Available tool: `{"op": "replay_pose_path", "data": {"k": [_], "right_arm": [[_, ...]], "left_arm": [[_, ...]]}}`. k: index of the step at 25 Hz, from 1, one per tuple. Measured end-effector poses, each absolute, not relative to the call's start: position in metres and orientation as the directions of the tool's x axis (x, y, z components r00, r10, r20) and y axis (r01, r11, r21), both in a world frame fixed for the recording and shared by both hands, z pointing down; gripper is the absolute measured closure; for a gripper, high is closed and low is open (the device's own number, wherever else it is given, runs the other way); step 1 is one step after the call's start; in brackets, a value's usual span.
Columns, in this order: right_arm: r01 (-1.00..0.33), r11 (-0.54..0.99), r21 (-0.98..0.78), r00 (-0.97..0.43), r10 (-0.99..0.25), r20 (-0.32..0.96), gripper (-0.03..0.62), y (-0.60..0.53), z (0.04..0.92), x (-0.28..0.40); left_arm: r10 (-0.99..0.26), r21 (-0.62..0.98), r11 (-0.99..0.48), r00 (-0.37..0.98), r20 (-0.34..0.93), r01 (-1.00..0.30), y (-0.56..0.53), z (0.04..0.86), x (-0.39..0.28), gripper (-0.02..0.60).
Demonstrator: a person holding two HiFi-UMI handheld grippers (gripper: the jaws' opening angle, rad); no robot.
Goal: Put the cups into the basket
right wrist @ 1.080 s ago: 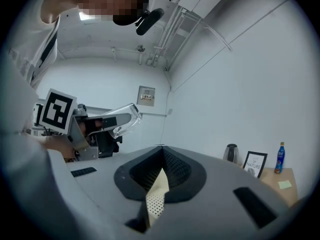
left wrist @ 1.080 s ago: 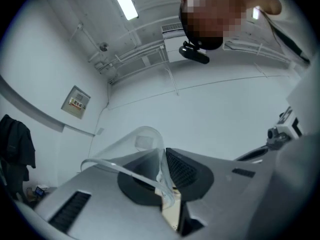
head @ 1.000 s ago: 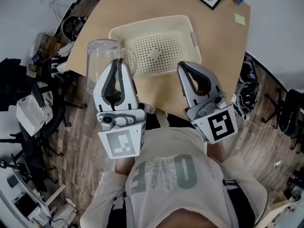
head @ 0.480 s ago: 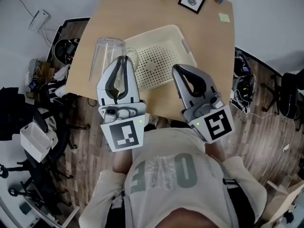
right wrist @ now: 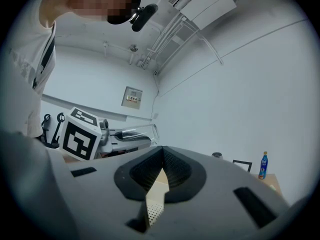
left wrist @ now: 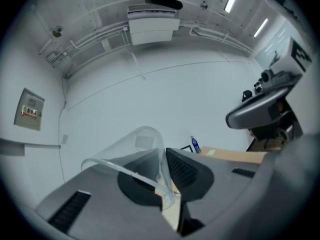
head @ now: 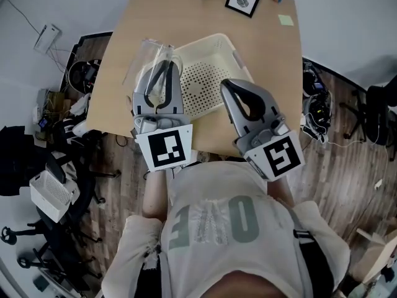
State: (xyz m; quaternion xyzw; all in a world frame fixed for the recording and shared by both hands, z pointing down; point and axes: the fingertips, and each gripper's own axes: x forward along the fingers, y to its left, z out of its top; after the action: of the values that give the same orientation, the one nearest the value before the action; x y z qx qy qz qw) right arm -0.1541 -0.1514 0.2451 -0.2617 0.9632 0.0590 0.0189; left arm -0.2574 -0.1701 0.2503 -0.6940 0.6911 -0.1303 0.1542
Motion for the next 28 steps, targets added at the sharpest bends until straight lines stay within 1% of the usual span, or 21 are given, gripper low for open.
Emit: {"op": "replay_pose_path", "data": {"k": [6, 9, 13, 19, 24, 28], "right_arm": [[-0.529, 0.842, 0.107, -0.849, -0.526, -0.058, 0.595, -0.153, 0.249, -0.144], [-0.541, 0.834, 0.107, -0.841, -0.538, -0.056, 0.595, -0.154, 0.249, -0.138], [-0.556, 0.825, 0.103, -0.831, -0.554, -0.047, 0.595, -0.157, 0.253, -0.131], [-0.576, 0.812, 0.096, -0.817, -0.575, -0.038, 0.595, -0.162, 0.257, -0.128], [-0.597, 0.796, 0.094, -0.801, -0.598, -0.026, 0.595, -0.166, 0.26, -0.123], [-0.623, 0.778, 0.084, -0.782, -0.623, -0.027, 0.595, -0.172, 0.262, -0.114]], "left_arm": [[-0.992, -0.545, -0.104, 0.05, 0.113, -0.832, -0.193, 0.288, -0.254, 0.545], [-0.975, -0.624, -0.187, 0.064, 0.214, -0.759, -0.207, 0.309, -0.253, 0.545], [-0.928, -0.674, -0.322, 0.081, 0.363, -0.665, -0.222, 0.342, -0.25, 0.545], [-0.829, -0.678, -0.506, 0.084, 0.553, -0.534, -0.241, 0.402, -0.247, 0.545], [-0.723, -0.616, -0.632, 0.073, 0.687, -0.471, -0.25, 0.456, -0.246, 0.544], [-0.631, -0.569, -0.723, 0.038, 0.775, -0.392, -0.253, 0.491, -0.25, 0.545]]}}
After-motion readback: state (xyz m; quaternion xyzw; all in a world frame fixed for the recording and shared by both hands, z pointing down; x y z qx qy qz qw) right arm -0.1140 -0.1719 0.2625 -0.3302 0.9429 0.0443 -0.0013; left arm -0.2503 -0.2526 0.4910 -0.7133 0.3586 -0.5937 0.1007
